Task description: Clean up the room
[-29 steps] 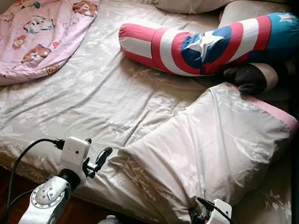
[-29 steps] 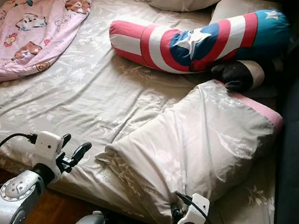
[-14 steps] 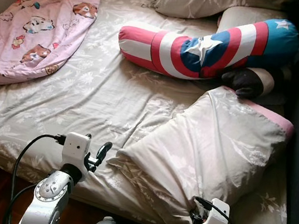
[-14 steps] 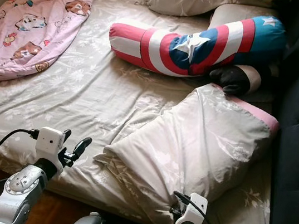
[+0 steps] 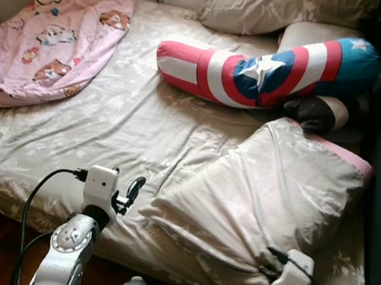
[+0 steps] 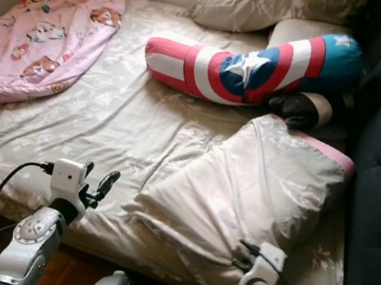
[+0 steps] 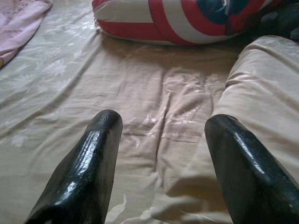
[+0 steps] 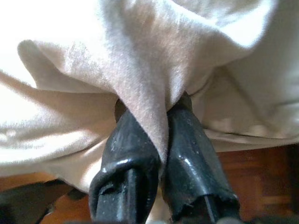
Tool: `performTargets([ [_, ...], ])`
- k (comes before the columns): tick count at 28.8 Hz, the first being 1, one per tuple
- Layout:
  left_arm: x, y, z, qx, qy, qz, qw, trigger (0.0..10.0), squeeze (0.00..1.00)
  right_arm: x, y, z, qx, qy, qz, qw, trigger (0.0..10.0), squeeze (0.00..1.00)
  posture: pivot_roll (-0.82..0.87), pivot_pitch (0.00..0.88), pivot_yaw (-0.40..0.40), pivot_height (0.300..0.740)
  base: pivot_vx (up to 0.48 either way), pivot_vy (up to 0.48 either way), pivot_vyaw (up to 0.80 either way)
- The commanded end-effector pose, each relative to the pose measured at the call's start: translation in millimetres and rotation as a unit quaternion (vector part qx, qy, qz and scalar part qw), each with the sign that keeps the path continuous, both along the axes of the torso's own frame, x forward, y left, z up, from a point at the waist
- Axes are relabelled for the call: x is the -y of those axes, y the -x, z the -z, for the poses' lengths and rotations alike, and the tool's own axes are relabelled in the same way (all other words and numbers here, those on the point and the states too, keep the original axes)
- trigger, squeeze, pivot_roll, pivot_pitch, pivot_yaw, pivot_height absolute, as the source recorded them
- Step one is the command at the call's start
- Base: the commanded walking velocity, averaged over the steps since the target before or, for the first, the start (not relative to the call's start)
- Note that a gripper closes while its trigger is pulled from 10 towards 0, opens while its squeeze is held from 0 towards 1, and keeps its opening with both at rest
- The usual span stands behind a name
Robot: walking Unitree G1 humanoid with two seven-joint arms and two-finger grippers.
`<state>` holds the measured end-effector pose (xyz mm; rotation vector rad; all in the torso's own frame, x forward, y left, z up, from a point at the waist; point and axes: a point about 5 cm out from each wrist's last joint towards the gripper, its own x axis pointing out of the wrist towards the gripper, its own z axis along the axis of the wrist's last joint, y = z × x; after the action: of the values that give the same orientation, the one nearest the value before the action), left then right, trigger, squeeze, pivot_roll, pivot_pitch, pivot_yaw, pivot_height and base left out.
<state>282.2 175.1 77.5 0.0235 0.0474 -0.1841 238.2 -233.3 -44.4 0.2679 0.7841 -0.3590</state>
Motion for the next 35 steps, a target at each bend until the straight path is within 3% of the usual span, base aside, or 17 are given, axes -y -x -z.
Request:
performTargets([
  [1, -2.1, -0.4, 2.1, -0.001, -0.002, -0.006, 1.0, 10.0, 0.0, 46.2, 3.2, -15.4, 0.022, 0.066, 0.076, 0.995, 0.0, 0.0, 0.13, 0.11, -0.018, 0.685, 0.0, 0.0, 0.0],
  [3, -1.9, -0.7, 2.6, 0.0, -0.001, -0.007, 1.0, 10.0, 0.0, 70.8, 7.5, -25.0, 0.026, 0.111, 0.105, 0.988, 0.0, 0.0, 0.12, 0.104, -0.021, 0.685, 0.0, 0.0, 0.0],
  [7, -1.6, -1.4, 2.9, 0.001, 0.0, -0.007, 1.0, 10.0, 0.0, 86.8, 10.1, -32.8, 0.029, 0.142, 0.125, 0.982, 0.0, 0.0, 0.12, 0.104, -0.021, 0.685, 0.0, 0.0, 0.0],
  [11, -3.3, -1.4, 3.6, 0.002, -0.001, -0.007, 1.0, 10.0, 0.0, 119.0, 17.0, -50.4, 0.031, 0.197, 0.177, 0.964, 0.0, 0.0, 0.11, 0.095, -0.014, 0.685, 0.0, 0.0, 0.0],
  [14, -4.4, -1.5, 4.2, 0.002, -0.005, -0.004, 1.0, 10.0, 0.0, 133.2, 20.6, -59.2, 0.024, 0.23, 0.189, 0.954, 0.0, 0.0, 0.11, 0.095, -0.009, 0.685, 0.0, 0.0, 0.0],
  [21, -3.5, -2.5, 4.5, 0.003, -0.005, -0.001, 1.0, 10.0, 0.0, 142.6, 25.6, -63.2, 0.011, 0.248, 0.211, 0.946, 0.0, 0.0, 0.11, 0.103, -0.002, 0.685, 0.0, 0.0, 0.0],
  [27, -3.1, -2.0, 5.0, 0.002, -0.006, 0.001, 1.0, 10.0, 0.0, 132.2, 24.8, -55.0, -0.003, 0.241, 0.202, 0.949, 0.0, 0.0, 0.11, 0.114, 0.004, 0.685, 0.0, 0.0, 0.0],
  [28, -3.1, -1.8, 5.4, 0.001, -0.006, 0.002, 1.0, 10.0, 0.0, 127.3, 25.9, -50.0, -0.011, 0.233, 0.197, 0.952, 1.6, 0.0, 0.12, 0.116, 0.004, 0.685, 0.0, 0.0, 0.0],
  [29, -3.4, -1.5, 5.8, 0.001, -0.006, 0.002, 1.0, 10.0, 0.0, 123.9, 25.9, -47.3, -0.012, 0.228, 0.192, 0.955, 10.0, 0.0, 0.12, 0.117, 0.005, 0.685, 0.0, 0.0, 0.0],
  [34, -4.7, -0.7, 7.2, -0.001, -0.006, 0.001, 1.0, 10.0, 0.0, 115.9, 20.0, -46.3, 0.02, 0.207, 0.181, 0.961, 10.0, 0.0, 0.12, 0.119, 0.005, 0.685, 0.0, 0.0, 0.0],
  [35, -5.0, -0.2, 8.6, -0.004, -0.006, 0.0, 1.0, 10.0, 0.0, 112.4, 17.0, -46.3, 0.027, 0.21, 0.162, 0.964, 10.0, 1.0, 0.12, 0.121, 0.004, 0.685, 0.0, 0.0, 0.0],
])
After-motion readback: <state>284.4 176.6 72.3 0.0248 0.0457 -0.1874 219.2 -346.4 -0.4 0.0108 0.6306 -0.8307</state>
